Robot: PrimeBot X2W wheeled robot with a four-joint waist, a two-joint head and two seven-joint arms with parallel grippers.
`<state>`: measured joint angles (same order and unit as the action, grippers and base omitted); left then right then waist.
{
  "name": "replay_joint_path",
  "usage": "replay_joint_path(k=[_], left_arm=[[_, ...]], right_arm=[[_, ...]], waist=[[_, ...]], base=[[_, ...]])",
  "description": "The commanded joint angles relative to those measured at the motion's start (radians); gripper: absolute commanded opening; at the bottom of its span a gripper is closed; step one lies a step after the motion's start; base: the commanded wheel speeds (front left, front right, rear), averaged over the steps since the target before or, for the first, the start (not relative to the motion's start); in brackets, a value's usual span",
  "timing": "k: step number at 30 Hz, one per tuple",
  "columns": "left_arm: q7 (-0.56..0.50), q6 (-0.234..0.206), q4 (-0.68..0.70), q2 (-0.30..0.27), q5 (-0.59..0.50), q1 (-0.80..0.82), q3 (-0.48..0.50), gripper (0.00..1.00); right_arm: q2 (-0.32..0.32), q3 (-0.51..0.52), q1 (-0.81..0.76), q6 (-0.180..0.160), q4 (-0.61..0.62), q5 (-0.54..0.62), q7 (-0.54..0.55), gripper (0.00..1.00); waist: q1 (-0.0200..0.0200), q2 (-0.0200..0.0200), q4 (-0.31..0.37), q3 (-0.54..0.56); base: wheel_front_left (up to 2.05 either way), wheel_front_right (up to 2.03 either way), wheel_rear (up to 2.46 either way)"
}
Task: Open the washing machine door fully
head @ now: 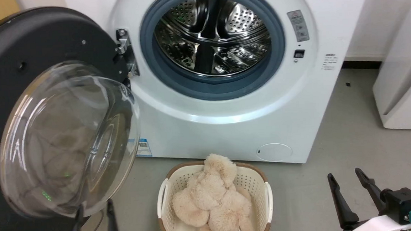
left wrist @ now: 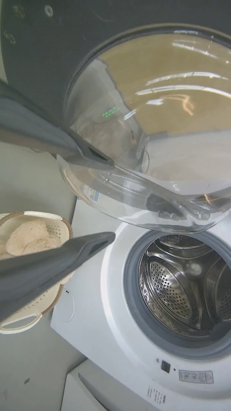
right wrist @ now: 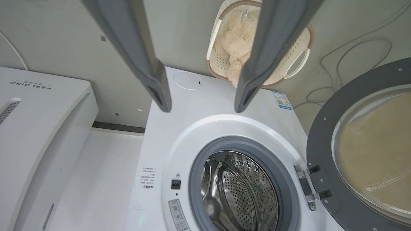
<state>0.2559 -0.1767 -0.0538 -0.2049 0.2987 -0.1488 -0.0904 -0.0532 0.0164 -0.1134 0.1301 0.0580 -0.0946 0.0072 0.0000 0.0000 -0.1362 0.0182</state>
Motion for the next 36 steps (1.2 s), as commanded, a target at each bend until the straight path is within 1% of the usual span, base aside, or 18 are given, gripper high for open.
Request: replay_joint_path(k=[1, 2, 3, 9, 19, 20, 36], left_arm=[[0.001, 0.002, 0.01, 0.003, -0.008, -0.007, -0.009, 1.0], [-0.002, 0.003, 0.017, 0.006, -0.016, -0.004, -0.022, 1.0], [-0.01, 0.002, 0.03, 0.013, -0.034, 0.009, -0.052, 1.0], [-0.016, 0.002, 0.037, 0.026, -0.051, 0.036, -0.088, 1.0], [-0.034, -0.018, 0.018, 0.022, -0.087, 0.057, -0.119, 1.0], [-0.035, -0.015, 0.019, 0.026, -0.08, 0.047, -0.121, 0.0], [-0.06, 0.007, 0.023, 0.042, -0.104, 0.058, -0.098, 0.0]], right_arm=[[0.003, -0.002, -0.011, 0.001, 0.008, 0.004, 0.002, 1.0], [0.003, -0.003, -0.011, 0.001, 0.01, 0.006, 0.003, 1.0], [0.003, -0.005, -0.015, 0.001, 0.017, 0.013, 0.008, 1.0], [0.003, -0.015, -0.027, 0.001, 0.028, 0.017, 0.014, 1.0], [0.003, -0.027, -0.041, 0.001, 0.029, 0.007, 0.015, 1.0], [0.0, -0.025, -0.026, 0.0, 0.025, 0.012, 0.015, 0.0], [0.0, -0.023, -0.01, 0.0, 0.015, 0.021, 0.012, 0.0]], waist=[[0.0, 0.0, 0.012, 0.004], [0.0, 0.0, 0.019, 0.006], [0.0, 0.0, 0.043, 0.009], [0.0, 0.0, 0.09, 0.011], [0.0, 0.0, 0.13, 0.009], [0.0, 0.0, 0.13, 0.009], [0.0, 0.0, 0.132, 0.006]], base=[[0.0, 0.0, 0.0], [0.0, 0.0, 0.0], [0.0, 0.0, 0.0], [0.0, 0.0, 0.0], [0.0, 0.0, 0.0], [0.0, 0.0, 0.0], [0.0, 0.0, 0.0]])
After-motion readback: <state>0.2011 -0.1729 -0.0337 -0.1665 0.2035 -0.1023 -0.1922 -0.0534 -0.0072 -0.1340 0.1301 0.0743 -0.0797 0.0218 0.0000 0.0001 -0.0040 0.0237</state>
